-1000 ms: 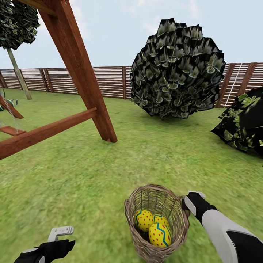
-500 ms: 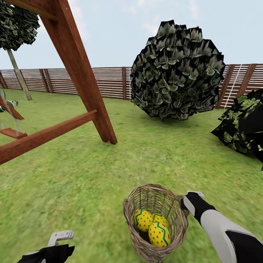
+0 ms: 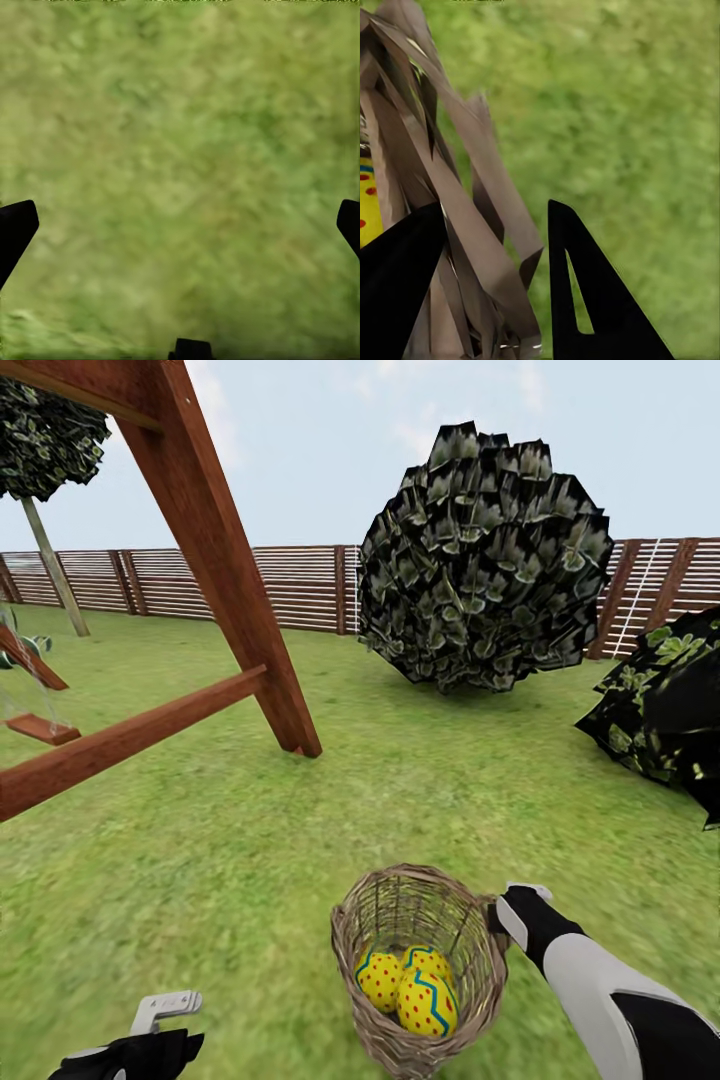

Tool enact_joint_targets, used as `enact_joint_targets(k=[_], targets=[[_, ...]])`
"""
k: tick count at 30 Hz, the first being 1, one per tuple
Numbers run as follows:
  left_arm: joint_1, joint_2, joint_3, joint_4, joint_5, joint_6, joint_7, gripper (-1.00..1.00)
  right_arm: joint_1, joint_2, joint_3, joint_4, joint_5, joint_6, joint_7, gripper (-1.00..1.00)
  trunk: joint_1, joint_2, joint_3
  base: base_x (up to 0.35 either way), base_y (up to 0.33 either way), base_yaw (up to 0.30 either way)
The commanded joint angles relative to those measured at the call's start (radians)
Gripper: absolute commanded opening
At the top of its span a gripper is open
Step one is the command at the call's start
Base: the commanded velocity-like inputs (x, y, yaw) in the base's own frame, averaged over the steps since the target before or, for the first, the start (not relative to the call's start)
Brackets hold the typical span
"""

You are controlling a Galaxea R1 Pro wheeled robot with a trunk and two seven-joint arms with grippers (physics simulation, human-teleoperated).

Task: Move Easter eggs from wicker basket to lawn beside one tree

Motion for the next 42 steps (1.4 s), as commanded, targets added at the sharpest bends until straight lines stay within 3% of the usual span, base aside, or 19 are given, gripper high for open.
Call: enact_joint_targets(k=[1, 9, 13, 20, 28, 42], targets=[[0.000, 0.000, 0.001, -0.001, 0.004, 0.004, -0.001, 1.00, 0.001, 0.002, -0.006, -0.007, -0.001, 0.003, 0.001, -1.00, -0.004, 0.007, 0.003, -0.010, 0.000, 0.000], [0.000, 0.000, 0.001, 0.012, 0.005, 0.004, -0.001, 1.00, 0.002, 0.009, -0.005, -0.014, 0.000, 0.000, 0.006, -1.00, -0.035, 0.063, 0.028, -0.001, 0.000, 0.000], [0.000, -0.001, 0.001, 0.034, 0.007, 0.004, -0.001, 1.00, 0.002, 0.016, 0.023, -0.014, -0.001, -0.003, 0.006, -1.00, -0.050, 0.091, 0.040, 0.000, 0.000, 0.000], [0.000, 0.000, 0.001, 0.037, 0.005, 0.004, -0.001, 1.00, 0.004, 0.025, 0.028, -0.014, -0.001, -0.036, 0.006, -1.00, -0.077, 0.140, 0.062, -0.006, 0.000, 0.000], [0.000, 0.000, 0.001, 0.073, 0.006, -0.014, -0.001, 1.00, 0.004, 0.025, 0.028, -0.013, -0.001, -0.040, 0.006, -1.00, -0.108, 0.196, 0.087, -0.283, 0.000, 0.009], [0.000, 0.000, 0.001, 0.077, 0.003, -0.017, -0.001, 1.00, 0.004, 0.033, 0.028, -0.011, -0.001, -0.040, 0.006, -1.00, -0.161, 0.294, 0.137, -0.208, 0.000, 0.245]])
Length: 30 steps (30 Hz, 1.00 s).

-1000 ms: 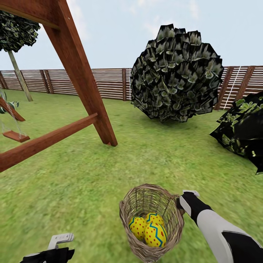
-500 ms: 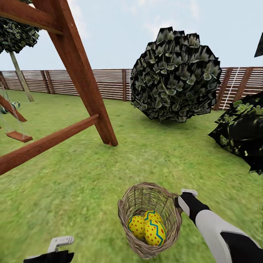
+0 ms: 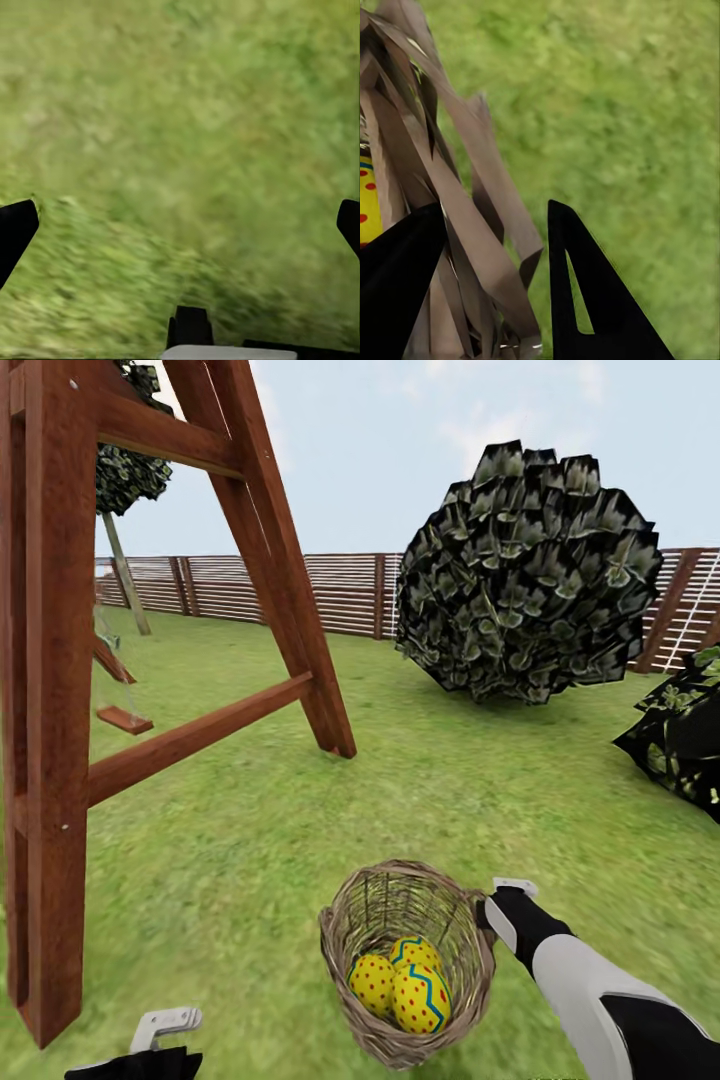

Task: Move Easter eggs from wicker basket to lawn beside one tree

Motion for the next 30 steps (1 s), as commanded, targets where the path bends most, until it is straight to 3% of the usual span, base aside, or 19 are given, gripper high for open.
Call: enact_joint_targets(k=[1, 6, 24, 30], targets=[[0.000, 0.000, 0.001, -0.001, 0.004, 0.004, -0.002, 1.00, 0.000, 0.003, -0.008, -0.002, -0.006, 0.003, -0.001, -1.00, -0.005, 0.007, 0.003, -0.336, 0.000, 0.278], [0.000, 0.000, 0.001, -0.001, 0.004, 0.004, -0.002, 1.00, 0.000, 0.012, -0.008, -0.002, -0.006, 0.003, -0.001, -1.00, -0.024, 0.042, 0.021, -0.169, 0.000, 0.278], [0.000, 0.000, 0.001, 0.000, 0.001, 0.004, 0.000, 1.00, 0.000, 0.028, -0.008, -0.001, -0.006, 0.003, -0.001, -1.00, -0.093, 0.168, 0.085, -0.004, 0.000, 0.278], [0.000, 0.000, 0.001, 0.002, 0.001, 0.004, 0.000, 1.00, 0.000, 0.028, -0.007, -0.003, -0.005, 0.003, -0.001, -1.00, -0.116, 0.210, 0.104, -0.232, 0.000, 0.134]])
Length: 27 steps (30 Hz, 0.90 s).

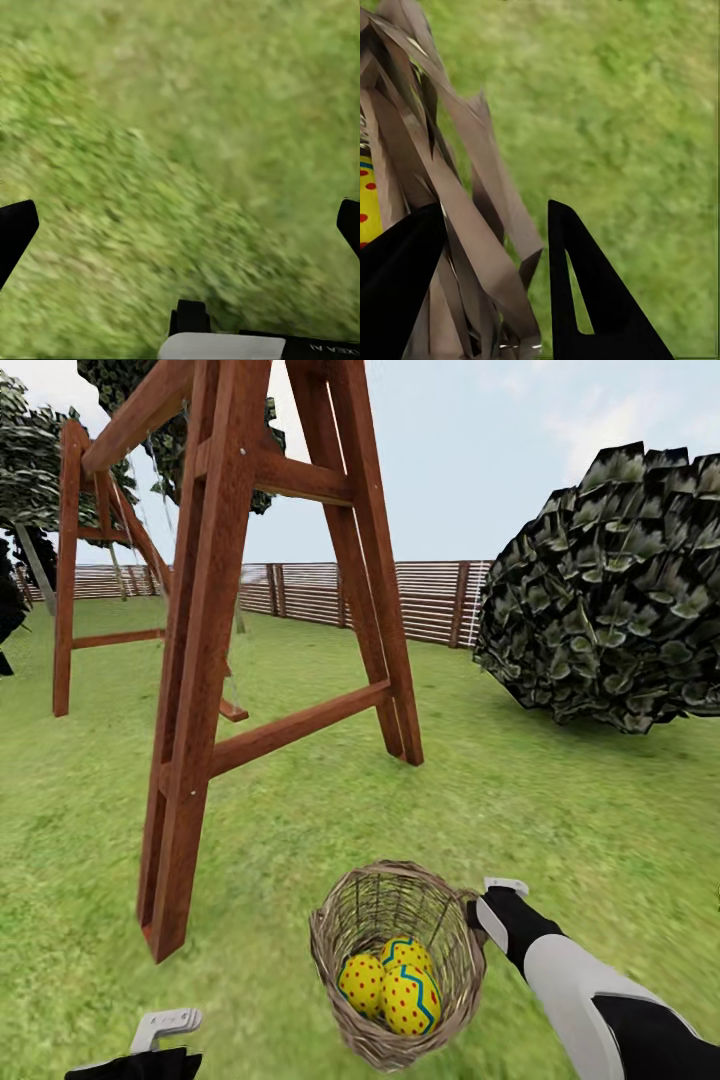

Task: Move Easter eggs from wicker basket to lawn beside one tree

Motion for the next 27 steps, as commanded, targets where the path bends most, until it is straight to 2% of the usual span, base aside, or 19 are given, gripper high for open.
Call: enact_joint_targets(k=[1, 5, 14, 27], targets=[[0.000, 0.000, 0.001, -0.001, 0.004, 0.004, -0.002, 1.00, 0.000, 0.001, -0.012, -0.003, -0.006, 0.002, -0.002, -1.00, -0.004, 0.007, 0.003, -0.158, 0.000, 0.046], [0.000, 0.000, 0.001, -0.002, 0.005, 0.004, -0.002, 1.00, 0.000, 0.005, -0.012, -0.003, -0.006, 0.001, -0.002, -1.00, -0.020, 0.035, 0.015, -0.046, 0.000, 0.196], [0.001, 0.001, 0.003, -0.004, 0.020, 0.004, -0.011, 1.00, 0.000, 0.009, -0.012, -0.002, -0.006, 0.000, -0.002, -1.00, -0.020, 0.035, 0.015, -0.026, 0.000, 0.283], [0.002, 0.002, 0.003, -0.004, 0.021, 0.003, -0.012, 1.00, 0.000, 0.009, -0.011, 0.000, -0.007, 0.000, -0.002, -1.00, -0.020, 0.035, 0.015, -0.104, 0.000, 0.290]])
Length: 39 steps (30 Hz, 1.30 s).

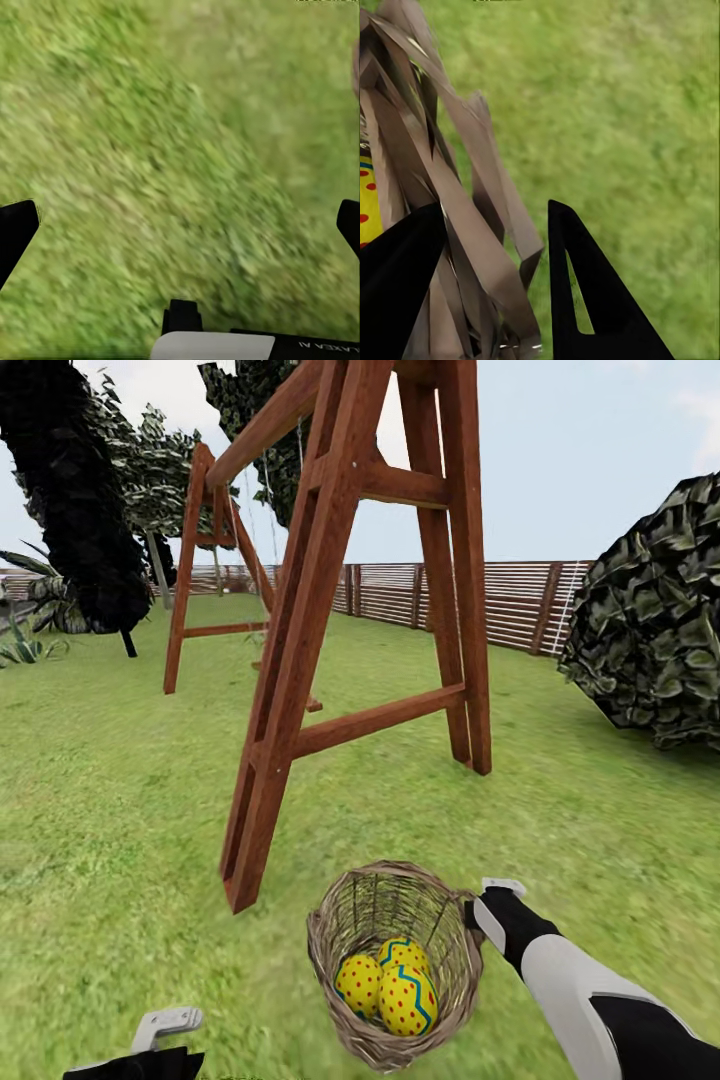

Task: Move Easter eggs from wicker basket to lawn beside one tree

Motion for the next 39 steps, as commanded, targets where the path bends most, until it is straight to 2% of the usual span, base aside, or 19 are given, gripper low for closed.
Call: enact_joint_targets(k=[1, 7, 22, 35, 39], targets=[[0.000, 0.000, 0.000, -0.001, 0.005, 0.001, -0.001, 1.00, 0.000, 0.002, -0.011, -0.002, -0.007, 0.002, -0.002, -1.00, 0.000, -0.001, -0.001, -0.005, 0.000, 0.290], [0.000, 0.000, 0.000, -0.001, 0.004, -0.002, 0.002, 1.00, 0.000, 0.011, -0.011, -0.002, -0.006, 0.002, -0.002, -1.00, 0.000, -0.001, -0.001, -0.001, 0.003, 0.290], [0.001, 0.000, 0.000, -0.005, 0.002, -0.018, 0.007, 1.00, 0.000, 0.014, -0.011, -0.002, -0.006, 0.002, -0.002, -1.00, 0.000, -0.001, -0.001, 0.000, 0.096, 0.290], [0.002, 0.000, 0.004, -0.003, -0.002, -0.028, 0.009, 1.00, 0.008, 0.014, -0.011, -0.005, -0.007, 0.002, 0.000, -1.00, 0.000, -0.001, -0.001, 0.000, 0.266, 0.290], [0.003, -0.001, 0.004, -0.001, 0.001, -0.067, 0.009, 1.00, 0.009, 0.024, -0.009, -0.006, -0.006, 0.002, 0.000, -1.00, 0.000, -0.001, -0.001, 0.000, 0.287, 0.290]])
